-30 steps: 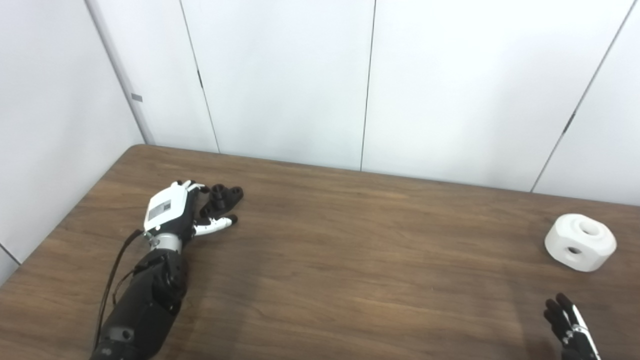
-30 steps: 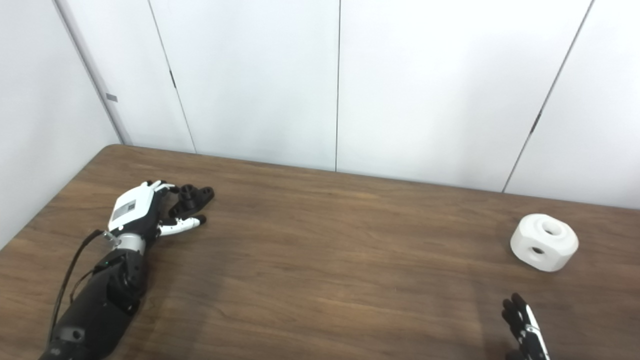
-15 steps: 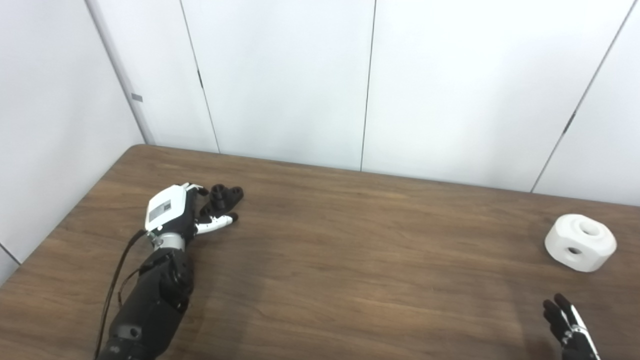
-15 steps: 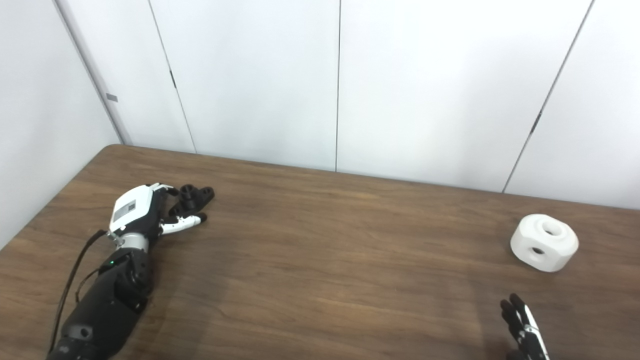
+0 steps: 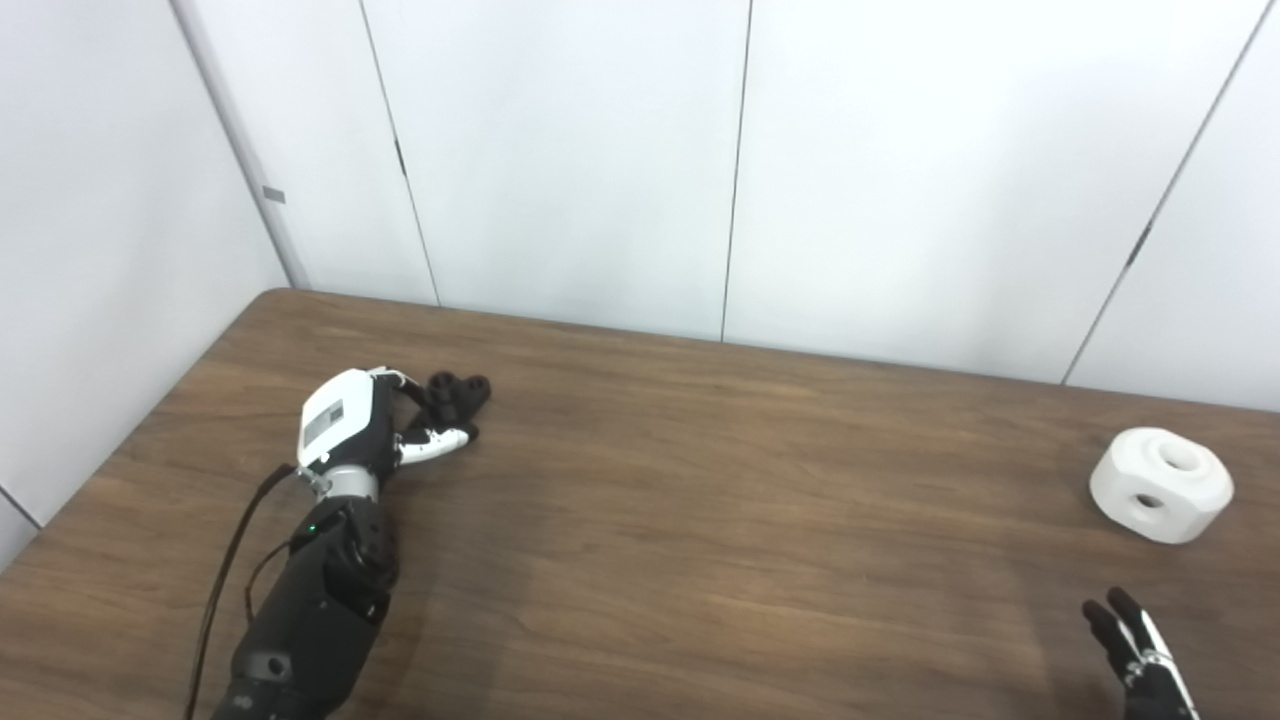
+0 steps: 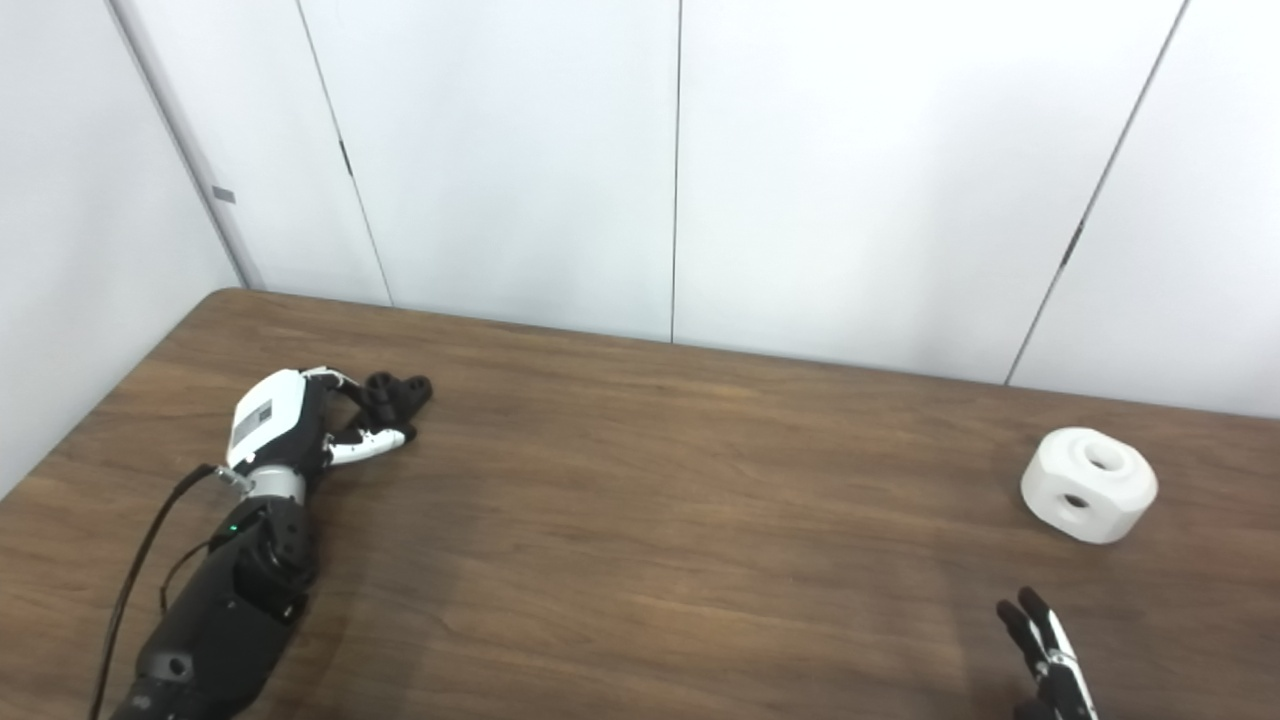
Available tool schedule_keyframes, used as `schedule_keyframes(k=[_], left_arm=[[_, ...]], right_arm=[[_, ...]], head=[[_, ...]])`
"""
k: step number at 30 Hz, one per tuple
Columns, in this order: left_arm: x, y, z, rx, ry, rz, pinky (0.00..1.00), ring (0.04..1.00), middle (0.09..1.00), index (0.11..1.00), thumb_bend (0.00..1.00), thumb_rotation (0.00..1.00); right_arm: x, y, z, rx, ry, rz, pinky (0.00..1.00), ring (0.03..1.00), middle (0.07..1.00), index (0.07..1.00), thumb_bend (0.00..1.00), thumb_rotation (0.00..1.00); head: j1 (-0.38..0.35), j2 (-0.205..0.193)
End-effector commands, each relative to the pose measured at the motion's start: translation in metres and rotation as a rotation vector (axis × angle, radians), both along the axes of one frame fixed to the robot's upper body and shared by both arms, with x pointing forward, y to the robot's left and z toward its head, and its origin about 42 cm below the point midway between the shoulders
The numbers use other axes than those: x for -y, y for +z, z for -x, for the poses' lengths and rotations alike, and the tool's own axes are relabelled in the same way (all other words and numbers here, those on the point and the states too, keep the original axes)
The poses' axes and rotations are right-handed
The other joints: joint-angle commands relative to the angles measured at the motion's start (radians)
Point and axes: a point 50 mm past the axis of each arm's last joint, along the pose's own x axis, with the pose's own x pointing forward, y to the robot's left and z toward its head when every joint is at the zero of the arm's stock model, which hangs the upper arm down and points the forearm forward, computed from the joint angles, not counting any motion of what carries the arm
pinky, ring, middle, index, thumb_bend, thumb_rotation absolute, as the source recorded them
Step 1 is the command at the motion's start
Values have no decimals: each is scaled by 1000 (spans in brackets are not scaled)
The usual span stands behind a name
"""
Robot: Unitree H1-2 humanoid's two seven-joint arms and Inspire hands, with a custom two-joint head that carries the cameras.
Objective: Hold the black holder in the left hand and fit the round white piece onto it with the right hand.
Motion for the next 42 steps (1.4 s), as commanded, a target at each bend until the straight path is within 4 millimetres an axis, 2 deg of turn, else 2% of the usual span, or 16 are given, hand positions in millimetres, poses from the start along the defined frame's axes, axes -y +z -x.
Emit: schedule_keyframes(k=[1, 5, 12, 16, 24, 33, 37, 42], left_arm=[[-3, 16, -6, 78, -16, -34, 971, 954, 865, 492, 547, 77], [-3, 16, -6, 87, -33, -50, 952, 943, 851, 485, 522, 52], [2, 16, -7, 90, -60, -62, 889, 921, 834, 486, 520, 48], [4, 17, -7, 86, -72, -55, 884, 917, 828, 486, 519, 47], [16, 25, 3, 105, -135, -1, 846, 910, 821, 486, 517, 47], [52, 40, 33, 131, -247, 57, 875, 928, 844, 486, 516, 51], [66, 38, 52, 158, -341, 68, 953, 922, 836, 486, 518, 46], [83, 34, 71, 164, -416, 54, 968, 919, 830, 485, 519, 48]], right_arm=[[-1, 0, 1, -3, -6, -15, 1000, 963, 926, 956, 516, 1000], [1, 2, 1, -6, -14, -10, 1000, 968, 929, 994, 505, 1000], [1, 2, -1, 3, -20, -9, 1000, 978, 942, 1000, 520, 1000], [-1, 2, -1, 9, -16, -9, 942, 967, 954, 1000, 496, 1000], [0, 4, -2, -2, -14, -5, 1000, 988, 954, 1000, 509, 1000], [2, 9, -2, -5, -32, -7, 1000, 988, 944, 1000, 528, 1000], [5, 10, -2, 0, -34, -3, 1000, 994, 946, 1000, 541, 1000], [5, 11, -3, 6, -33, 15, 1000, 986, 942, 1000, 534, 1000]], head=[[0, 1], [-2, 1], [1, -3], [-3, -3], [-13, 1], [-18, 2], [-23, 4], [-31, 5]])
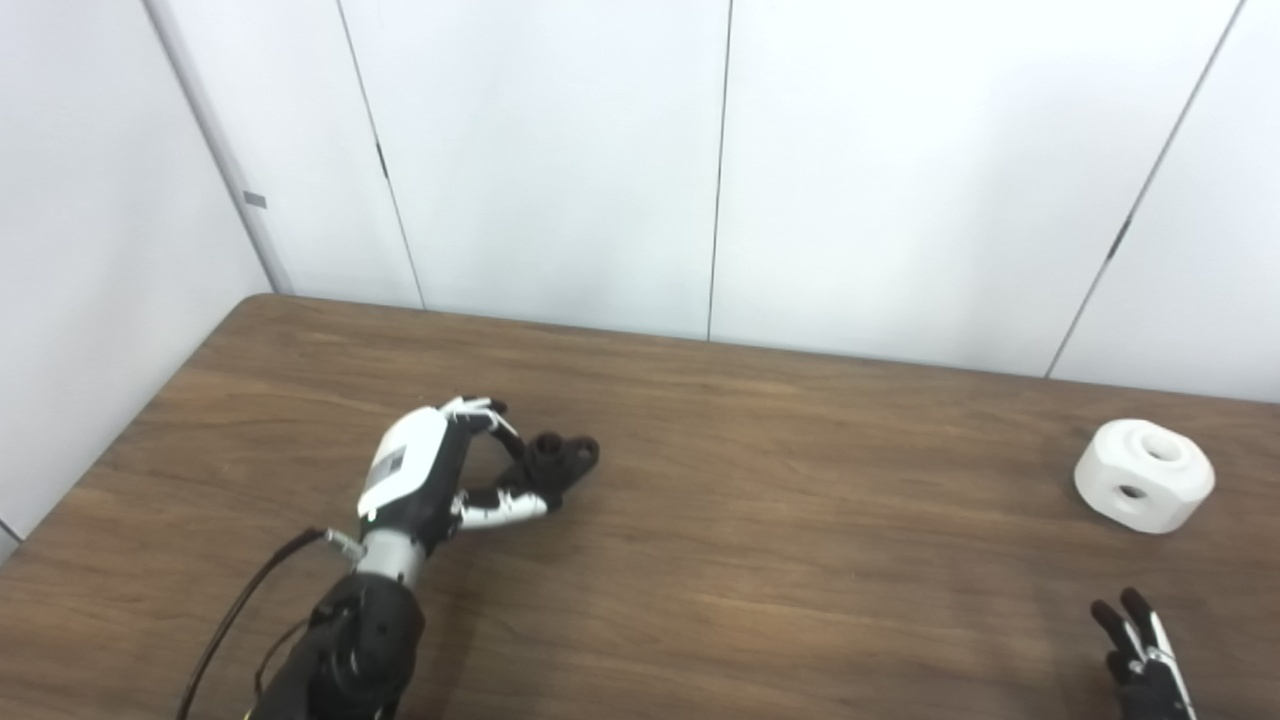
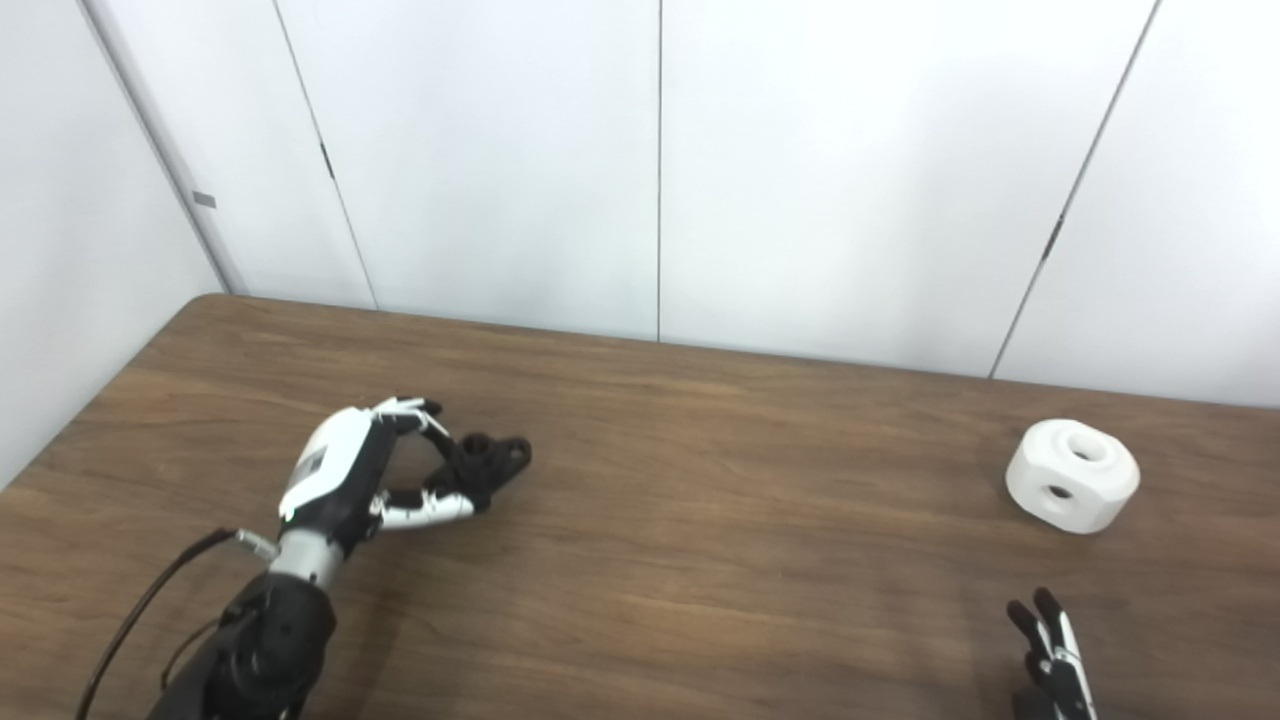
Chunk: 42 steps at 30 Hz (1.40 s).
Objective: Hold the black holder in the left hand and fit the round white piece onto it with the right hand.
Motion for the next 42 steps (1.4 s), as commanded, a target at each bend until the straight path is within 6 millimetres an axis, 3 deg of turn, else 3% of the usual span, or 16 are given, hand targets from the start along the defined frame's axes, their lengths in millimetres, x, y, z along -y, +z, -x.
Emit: schedule_keyframes(k=[1, 7, 11, 22, 34, 42], left_arm=[[11, 20, 2, 102, -49, -22, 968, 917, 828, 485, 520, 49], [29, 10, 22, 127, -152, 7, 999, 917, 837, 484, 519, 49], [42, 4, 34, 105, -219, 15, 1000, 942, 857, 484, 518, 49], [80, -19, 68, 34, -335, 97, 1000, 931, 833, 482, 520, 46], [112, -42, 87, -86, -435, 157, 1000, 932, 832, 484, 519, 46], [117, -54, 91, -150, -467, 133, 1000, 942, 840, 484, 520, 47]], right_arm=[[-2, 11, -2, 50, 1, 11, 1000, 981, 940, 1000, 544, 1000], [-4, 15, -2, 41, 4, 21, 1000, 985, 942, 1000, 552, 1000], [-5, 17, -1, 45, 9, 44, 1000, 979, 938, 1000, 497, 999], [-12, 19, 2, 53, 19, 84, 1000, 966, 925, 1000, 440, 916], [-17, 29, 9, 50, 32, 99, 1000, 977, 943, 1000, 434, 918], [-18, 38, 9, 56, 26, 151, 996, 956, 929, 1000, 457, 956]], head=[[0, 0], [-19, 9], [-28, 13], [-89, 24], [-170, 84], [-229, 141]])
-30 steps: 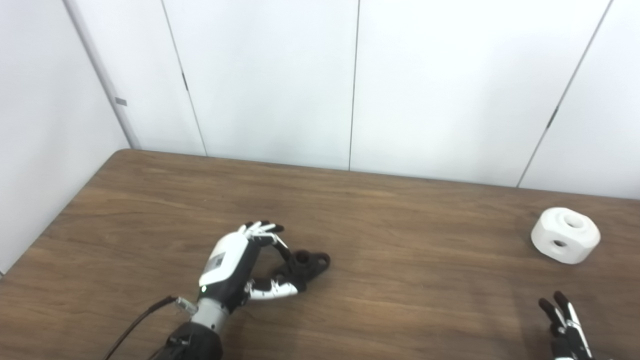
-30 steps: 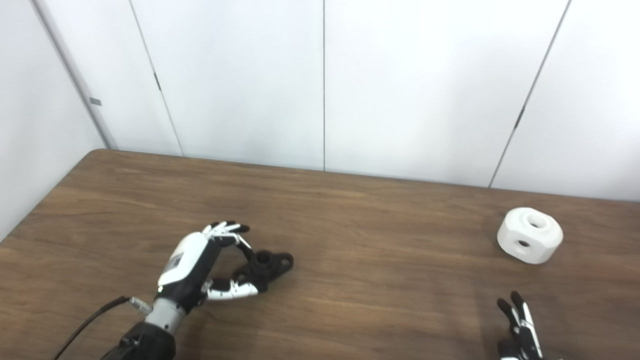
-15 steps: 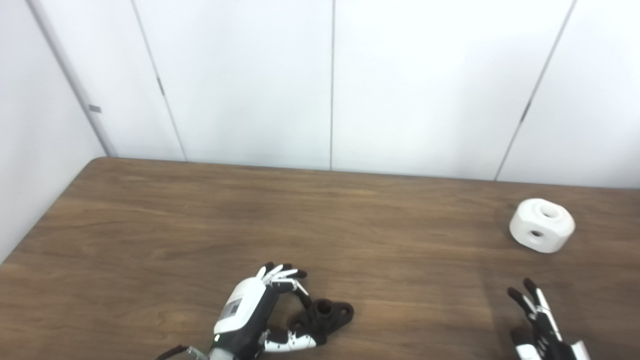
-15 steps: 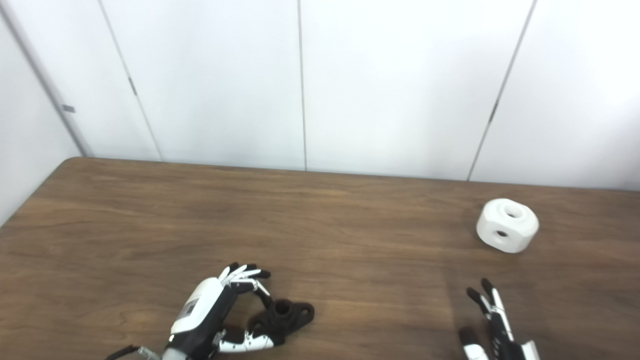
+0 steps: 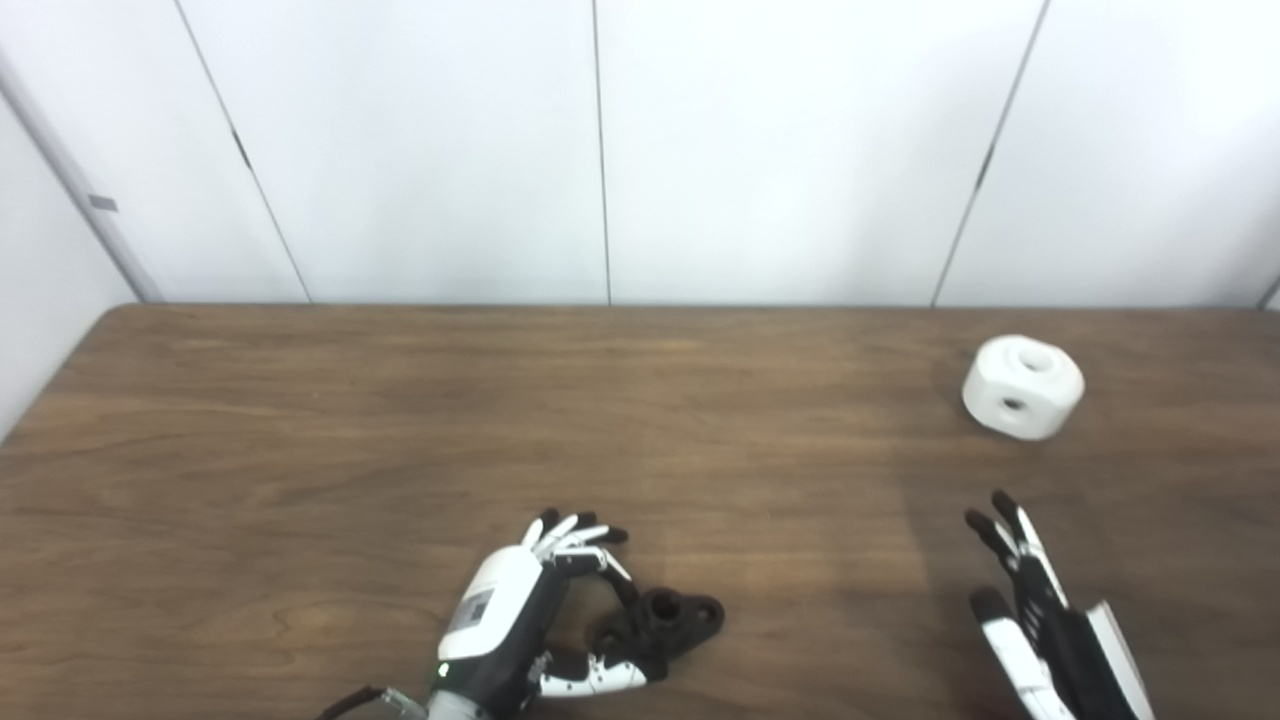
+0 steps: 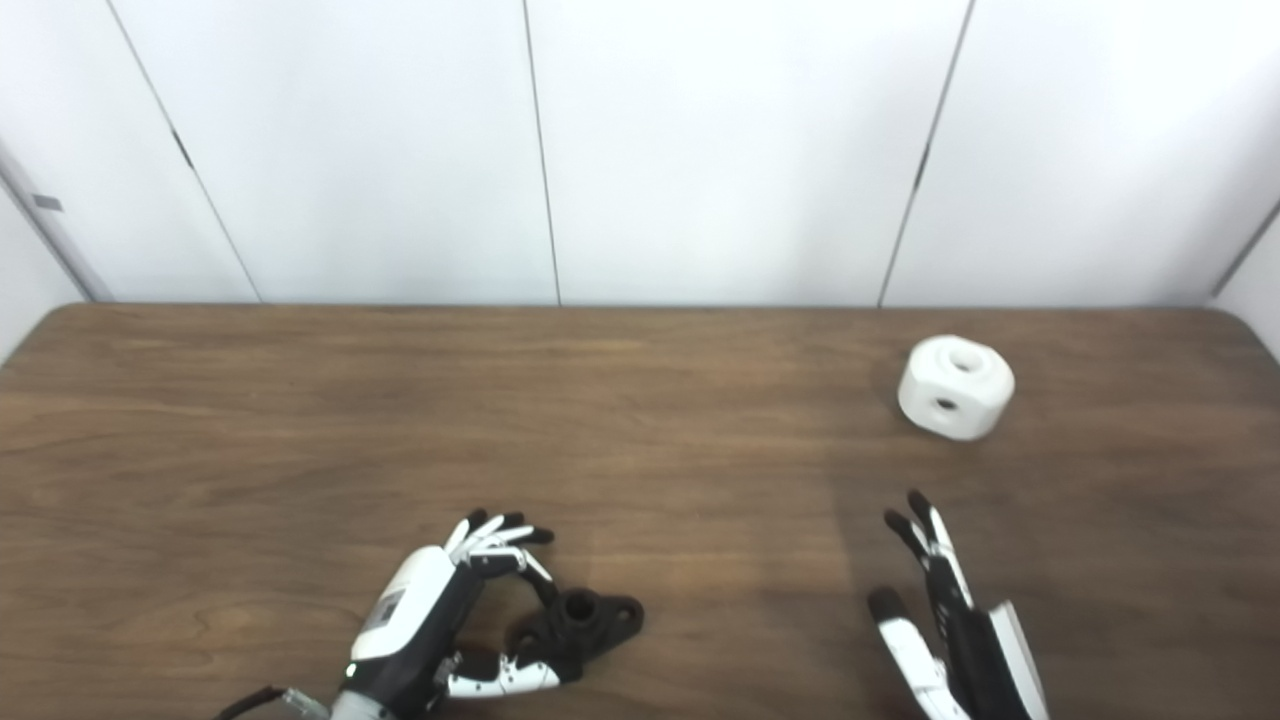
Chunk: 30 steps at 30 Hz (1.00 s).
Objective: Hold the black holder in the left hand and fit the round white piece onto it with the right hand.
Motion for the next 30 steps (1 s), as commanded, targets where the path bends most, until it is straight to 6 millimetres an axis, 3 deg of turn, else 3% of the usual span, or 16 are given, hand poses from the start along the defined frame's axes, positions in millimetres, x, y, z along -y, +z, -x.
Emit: schedule_keyframes(k=[1, 6, 17, 27, 30], left_arm=[[1, -11, 4, -74, -43, -19, 1000, 946, 842, 484, 520, 47], [-2, -14, 2, -103, -53, -34, 1000, 949, 846, 484, 520, 47], [-5, -11, 1, -88, -53, -56, 1000, 940, 848, 485, 520, 47], [-7, -7, 0, -90, -79, -64, 1000, 926, 845, 485, 520, 47], [-11, -6, 0, -82, -82, -73, 1000, 925, 844, 485, 520, 47]], right_arm=[[-5, 15, -2, 57, 6, 9, 991, 955, 927, 1000, 465, 959], [-6, 21, -7, 75, 5, 16, 939, 934, 924, 998, 479, 953], [-5, 44, -18, 138, -34, 90, 958, 941, 925, 969, 496, 831], [9, 82, -53, 236, -105, 229, 869, 918, 924, 959, 615, 682], [16, 97, -66, 265, -121, 289, 898, 935, 934, 948, 620, 650]], head=[[0, 0], [-23, 19], [-39, 41], [-95, 53], [-128, 49]])
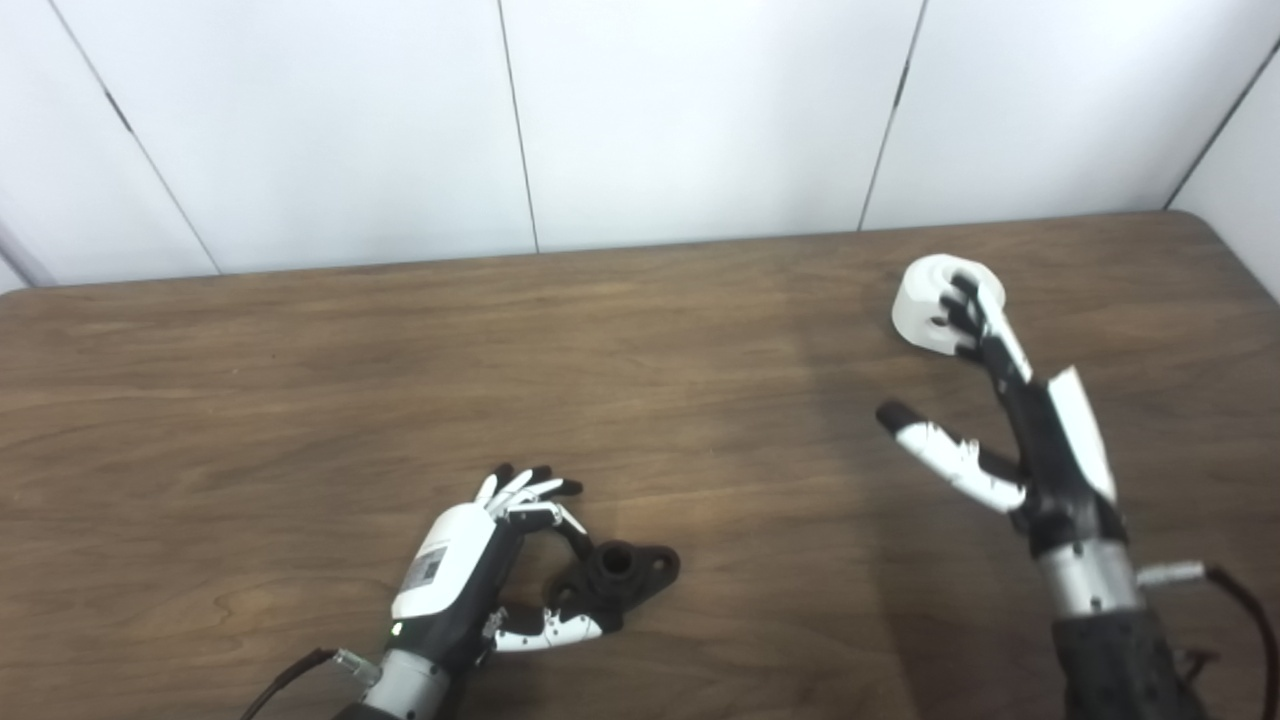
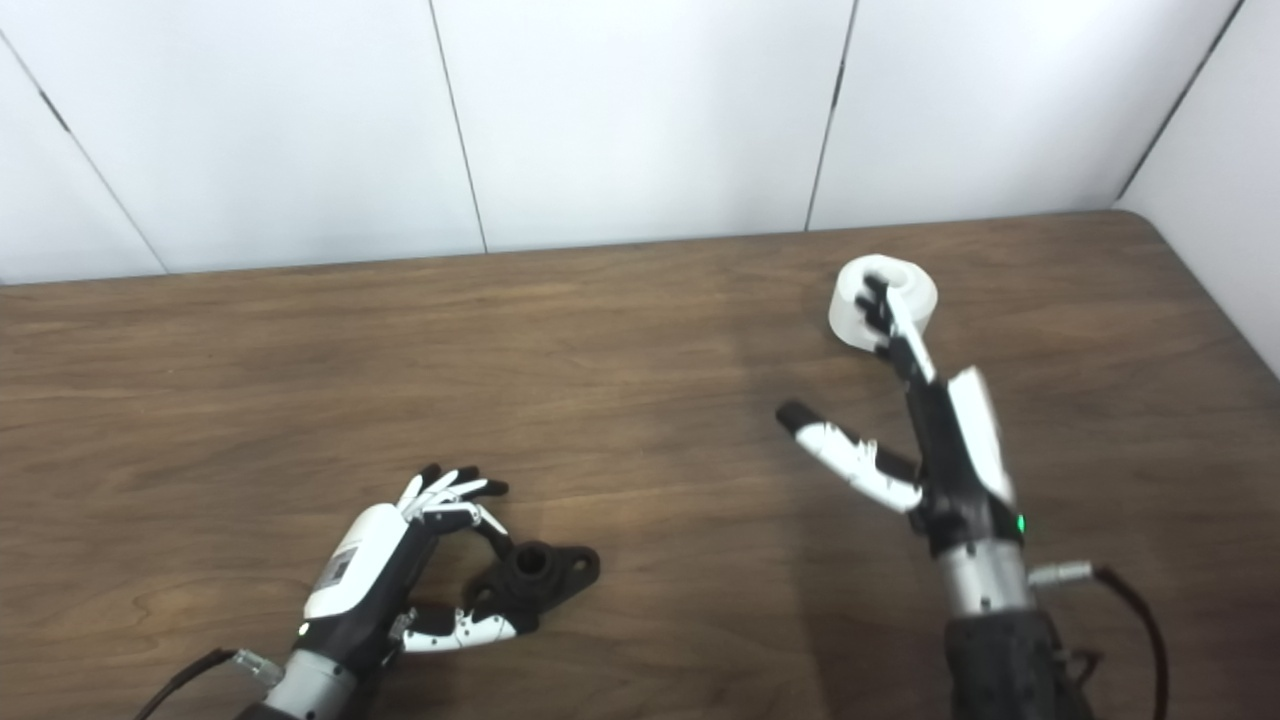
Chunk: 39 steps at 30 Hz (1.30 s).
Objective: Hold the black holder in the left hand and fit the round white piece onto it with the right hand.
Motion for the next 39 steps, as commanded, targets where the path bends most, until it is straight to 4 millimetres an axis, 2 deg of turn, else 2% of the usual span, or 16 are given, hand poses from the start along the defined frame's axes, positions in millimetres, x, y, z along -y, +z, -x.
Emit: schedule_keyframes(k=[1, 3, 7, 11, 16, 19, 22, 26, 30, 39], left_arm=[[-4, -7, 6, -65, -33, -32, 999, 926, 844, 485, 520, 47], [-6, -5, 7, -62, -30, -36, 997, 926, 844, 485, 520, 46], [-10, -3, 8, -57, -24, -46, 984, 921, 836, 485, 520, 47], [-12, -2, 10, -54, -28, -53, 976, 916, 828, 485, 520, 46], [-15, 1, 11, -52, -27, -58, 969, 911, 820, 484, 519, 46], [-16, 1, 11, -48, -27, -59, 962, 906, 814, 484, 520, 46], [-18, 1, 11, -45, -27, -66, 953, 901, 810, 484, 520, 46], [-20, 2, 10, -44, -23, -60, 950, 901, 808, 484, 519, 44], [-22, 3, 10, -47, -20, -54, 956, 897, 805, 484, 519, 43], [-22, 6, 11, -46, -27, -52, 947, 889, 802, 484, 519, 43]], right_arm=[[7, 23, -7, 72, -7, 63, 903, 938, 937, 946, 619, 645], [12, 31, -14, 75, -20, 78, 898, 946, 951, 946, 631, 638], [22, 42, -26, 77, -53, 123, 877, 965, 970, 948, 641, 692], [34, 47, -39, 76, -94, 179, 938, 991, 963, 946, 633, 675], [50, 54, -57, 19, -143, 249, 970, 1000, 958, 912, 662, 633], [59, 57, -70, -29, -165, 307, 970, 1000, 962, 890, 690, 566], [65, 57, -82, -75, -195, 373, 946, 1000, 957, 864, 733, 530], [71, 56, -99, -148, -234, 460, 903, 998, 953, 854, 776, 531], [77, 53, -117, -193, -244, 513, 887, 988, 938, 843, 807, 450], [87, 45, -148, -298, -233, 530, 872, 979, 934, 850, 910, 384]], head=[[-19, 1], [-41, 0], [-79, -4], [-105, -7], [-125, -6], [-141, -11], [-162, -19], [-176, -25], [-192, -31], [-206, -44]])
